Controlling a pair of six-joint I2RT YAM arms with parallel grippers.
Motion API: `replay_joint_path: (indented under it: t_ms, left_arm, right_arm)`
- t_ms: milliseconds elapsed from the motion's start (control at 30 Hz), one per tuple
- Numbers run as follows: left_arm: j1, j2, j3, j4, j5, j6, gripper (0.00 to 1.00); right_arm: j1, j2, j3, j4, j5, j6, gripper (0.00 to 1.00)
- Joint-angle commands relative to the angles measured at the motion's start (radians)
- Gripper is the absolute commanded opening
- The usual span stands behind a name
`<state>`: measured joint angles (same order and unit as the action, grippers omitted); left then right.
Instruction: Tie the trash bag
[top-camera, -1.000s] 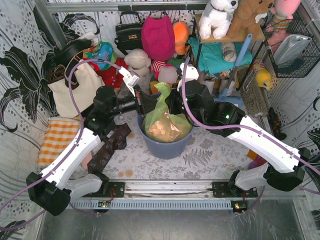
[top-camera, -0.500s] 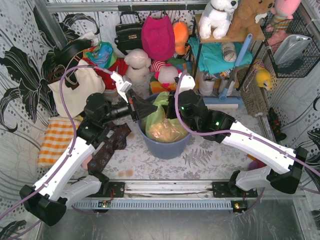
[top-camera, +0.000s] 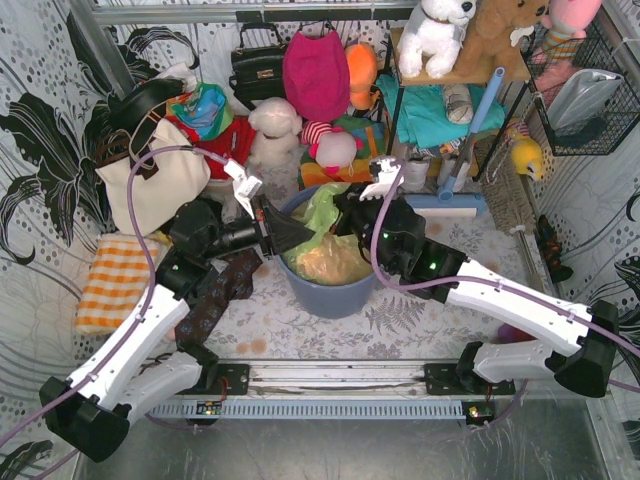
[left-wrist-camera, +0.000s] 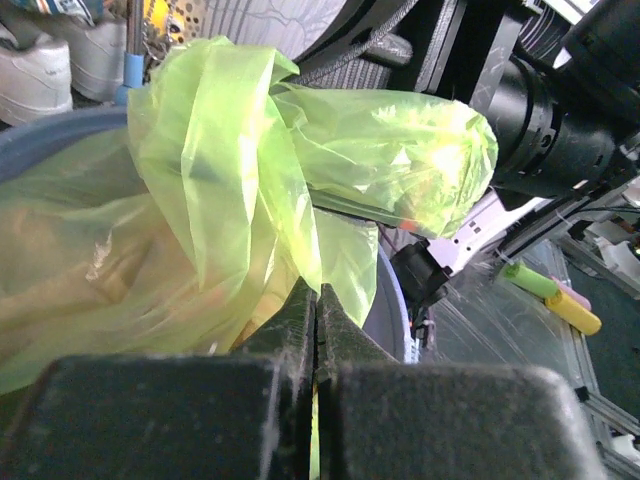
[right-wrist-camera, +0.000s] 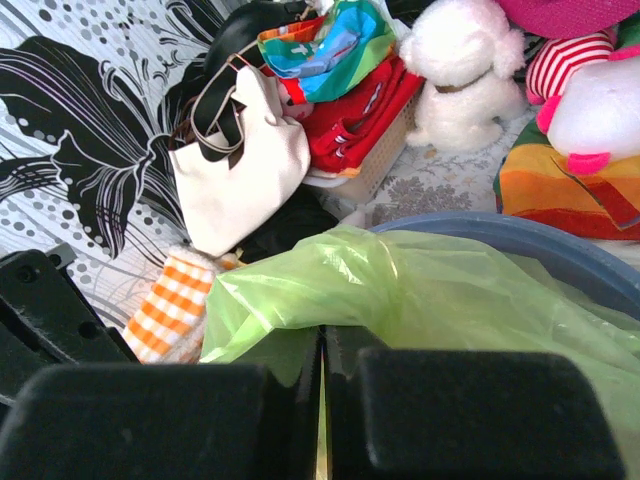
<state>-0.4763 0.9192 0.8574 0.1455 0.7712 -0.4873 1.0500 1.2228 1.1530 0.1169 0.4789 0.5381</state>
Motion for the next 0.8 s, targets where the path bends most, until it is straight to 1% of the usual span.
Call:
replay_joint_path:
  t_ms: [0, 100, 300, 467, 667, 700, 733, 767]
  left_arm:
    - [-0.014, -0.019, -0.037, 0.116, 0.054, -0.078, 0.00]
    - [-0.044, -0.017, -0.052, 0.136, 0.037, -0.092, 0.00]
    - [-0.138, 0.013, -0.067, 0.187, 0.001, -0.121, 0.00]
    - [-0.211, 0.032, -0.064, 0.213, -0.040, -0.129, 0.00]
    - [-0.252, 0.025, -0.090, 0.264, -0.095, -0.158, 0.00]
    - [-0.254, 0.024, -0.089, 0.268, -0.105, -0.157, 0.02]
    - [-0.254, 0.019, -0.079, 0.246, -0.115, -0.140, 0.06]
    - [-0.254, 0.010, -0.062, 0.177, -0.132, -0.105, 0.11]
  right_arm:
    - [0.002, -0.028, -0.072, 0.239, -0.006, 0.002, 0.00]
    - [0.002, -0.027, -0.100, 0.316, -0.020, -0.015, 0.00]
    - [0.003, -0.027, -0.145, 0.433, -0.043, -0.047, 0.00]
    - [0.002, -0.025, -0.158, 0.461, -0.060, -0.062, 0.00]
    - [0.003, -0.043, -0.185, 0.472, -0.066, -0.081, 0.00]
    - [0.003, -0.049, -0.190, 0.473, -0.066, -0.084, 0.00]
    - [0.002, -0.055, -0.197, 0.474, -0.065, -0.084, 0.00]
    - [0.003, -0.061, -0.208, 0.473, -0.062, -0.081, 0.00]
